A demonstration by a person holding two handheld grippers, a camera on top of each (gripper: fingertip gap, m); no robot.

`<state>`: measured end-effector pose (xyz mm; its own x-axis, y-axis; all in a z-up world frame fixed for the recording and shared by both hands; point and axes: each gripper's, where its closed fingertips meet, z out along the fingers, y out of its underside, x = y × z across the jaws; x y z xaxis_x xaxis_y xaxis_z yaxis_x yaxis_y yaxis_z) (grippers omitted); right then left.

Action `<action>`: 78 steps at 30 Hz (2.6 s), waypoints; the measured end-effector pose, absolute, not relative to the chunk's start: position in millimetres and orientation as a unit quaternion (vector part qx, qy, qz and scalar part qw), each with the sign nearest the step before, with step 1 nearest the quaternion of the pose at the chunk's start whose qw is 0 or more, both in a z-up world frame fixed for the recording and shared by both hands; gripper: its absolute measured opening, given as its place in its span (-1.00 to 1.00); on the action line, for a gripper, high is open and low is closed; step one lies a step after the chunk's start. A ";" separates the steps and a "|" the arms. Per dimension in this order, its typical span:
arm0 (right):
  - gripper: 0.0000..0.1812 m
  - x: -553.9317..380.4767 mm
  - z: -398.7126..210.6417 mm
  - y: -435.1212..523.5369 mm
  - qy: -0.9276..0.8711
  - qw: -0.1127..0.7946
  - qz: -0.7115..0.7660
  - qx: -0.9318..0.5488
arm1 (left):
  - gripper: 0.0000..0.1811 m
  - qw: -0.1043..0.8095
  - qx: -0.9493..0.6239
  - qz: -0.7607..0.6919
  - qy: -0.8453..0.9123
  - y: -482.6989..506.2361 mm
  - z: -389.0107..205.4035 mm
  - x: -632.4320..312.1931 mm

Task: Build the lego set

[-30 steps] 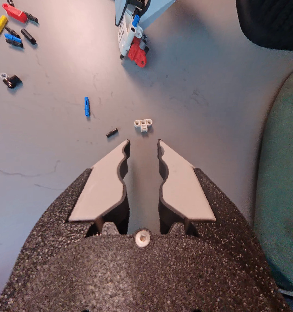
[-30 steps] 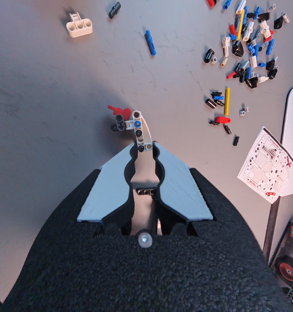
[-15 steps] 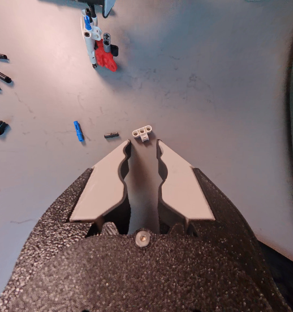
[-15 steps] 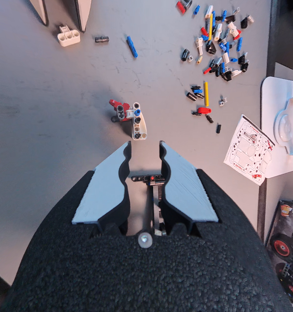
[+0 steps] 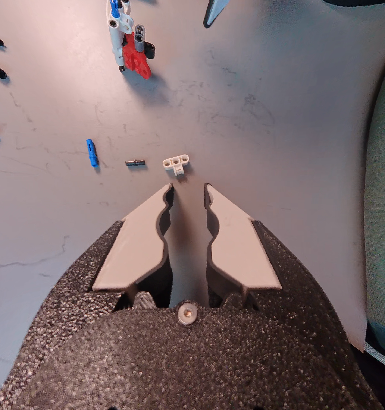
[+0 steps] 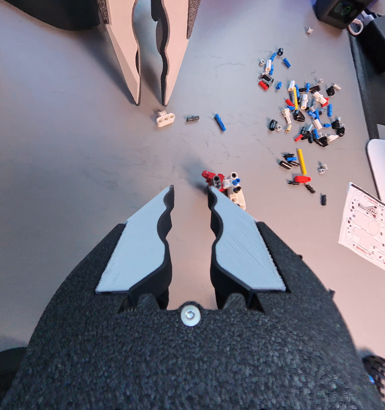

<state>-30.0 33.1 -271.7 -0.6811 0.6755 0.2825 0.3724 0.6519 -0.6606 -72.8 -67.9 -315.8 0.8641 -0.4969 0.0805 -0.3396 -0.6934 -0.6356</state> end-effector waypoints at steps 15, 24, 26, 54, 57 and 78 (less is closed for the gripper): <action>-0.68 -31.5 -295.2 1.8 -0.874 0.229 0.317 -0.289 | -0.70 0.341 -0.909 -0.151 0.184 -68.7 -307.5 -83.2; -0.68 -31.0 -303.0 -1.3 -0.874 0.218 0.324 -0.289 | -0.72 0.329 -0.901 -0.150 0.241 -60.3 -313.3 -45.3; -0.68 -31.8 -302.7 -0.2 -0.872 0.220 0.326 -0.291 | -0.72 0.335 -0.892 -0.167 0.252 -60.9 -309.4 -36.8; -0.69 -42.9 -303.7 3.4 -0.850 0.250 0.344 -0.310 | -0.81 0.374 -0.899 -0.123 0.194 -34.2 -315.6 -59.2; -0.70 -45.8 -301.6 4.6 -0.845 0.256 0.348 -0.316 | -0.72 0.381 -0.895 -0.140 0.187 -37.3 -311.4 -62.1; -0.70 -49.0 -298.8 -2.9 -0.841 0.258 0.357 -0.314 | -0.79 0.384 -0.909 -0.078 0.144 -23.4 -316.5 -102.6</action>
